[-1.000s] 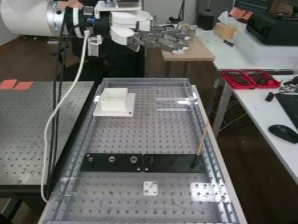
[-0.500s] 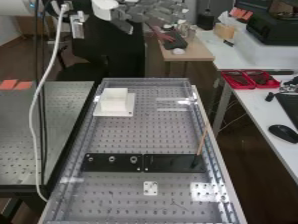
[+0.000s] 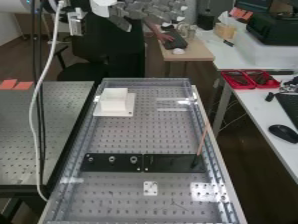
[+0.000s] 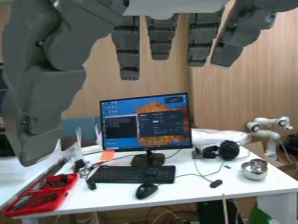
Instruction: Grab the drill bit and place it in the clear container
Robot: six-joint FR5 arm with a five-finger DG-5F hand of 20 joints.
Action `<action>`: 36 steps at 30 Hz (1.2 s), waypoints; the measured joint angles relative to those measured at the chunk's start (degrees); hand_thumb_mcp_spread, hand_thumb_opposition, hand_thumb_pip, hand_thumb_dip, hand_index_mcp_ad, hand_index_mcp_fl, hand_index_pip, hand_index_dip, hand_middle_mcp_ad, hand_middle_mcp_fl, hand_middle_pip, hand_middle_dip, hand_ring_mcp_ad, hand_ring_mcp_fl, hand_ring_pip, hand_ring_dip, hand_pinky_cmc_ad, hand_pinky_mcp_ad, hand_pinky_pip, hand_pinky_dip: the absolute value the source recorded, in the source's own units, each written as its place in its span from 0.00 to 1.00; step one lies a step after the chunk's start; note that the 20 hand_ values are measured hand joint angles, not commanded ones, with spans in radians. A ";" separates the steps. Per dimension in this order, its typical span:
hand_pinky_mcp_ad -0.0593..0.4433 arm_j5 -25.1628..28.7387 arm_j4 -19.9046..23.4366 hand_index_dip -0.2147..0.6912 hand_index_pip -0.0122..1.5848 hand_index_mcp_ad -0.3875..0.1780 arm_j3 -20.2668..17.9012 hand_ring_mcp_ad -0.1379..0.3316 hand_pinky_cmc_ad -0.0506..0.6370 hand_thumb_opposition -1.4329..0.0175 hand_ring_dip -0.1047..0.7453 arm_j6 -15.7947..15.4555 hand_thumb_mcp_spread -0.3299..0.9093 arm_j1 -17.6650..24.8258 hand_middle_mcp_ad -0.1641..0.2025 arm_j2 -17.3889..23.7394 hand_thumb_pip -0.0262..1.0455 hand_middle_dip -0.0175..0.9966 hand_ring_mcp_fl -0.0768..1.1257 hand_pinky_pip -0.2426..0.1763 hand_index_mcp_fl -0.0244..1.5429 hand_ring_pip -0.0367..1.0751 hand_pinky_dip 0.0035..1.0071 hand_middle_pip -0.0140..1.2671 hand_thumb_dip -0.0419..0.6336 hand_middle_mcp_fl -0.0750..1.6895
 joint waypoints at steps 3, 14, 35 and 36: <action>0.45 -0.19 -0.05 0.60 0.06 0.59 0.18 0.64 0.41 0.48 0.09 -0.01 0.61 -0.17 0.62 -0.09 0.26 0.10 0.12 0.43 0.18 0.14 0.27 0.12 0.21 0.01; 0.45 -1.30 0.66 0.60 0.06 0.59 -0.15 0.64 0.41 0.48 0.09 0.67 0.61 -0.75 0.64 -0.04 0.26 0.11 0.12 0.43 0.18 0.14 0.27 0.12 0.21 0.01; 0.49 -0.94 0.12 0.60 0.06 0.59 -0.33 0.64 0.43 0.48 0.09 0.77 0.61 -0.68 0.64 0.29 0.26 0.10 0.12 0.43 0.18 0.14 0.27 0.12 0.21 0.01; 0.49 -0.95 0.13 0.60 0.06 0.59 -0.34 0.64 0.43 0.48 0.09 0.73 0.61 -0.68 0.64 0.31 0.26 0.10 0.12 0.43 0.17 0.14 0.27 0.12 0.21 0.01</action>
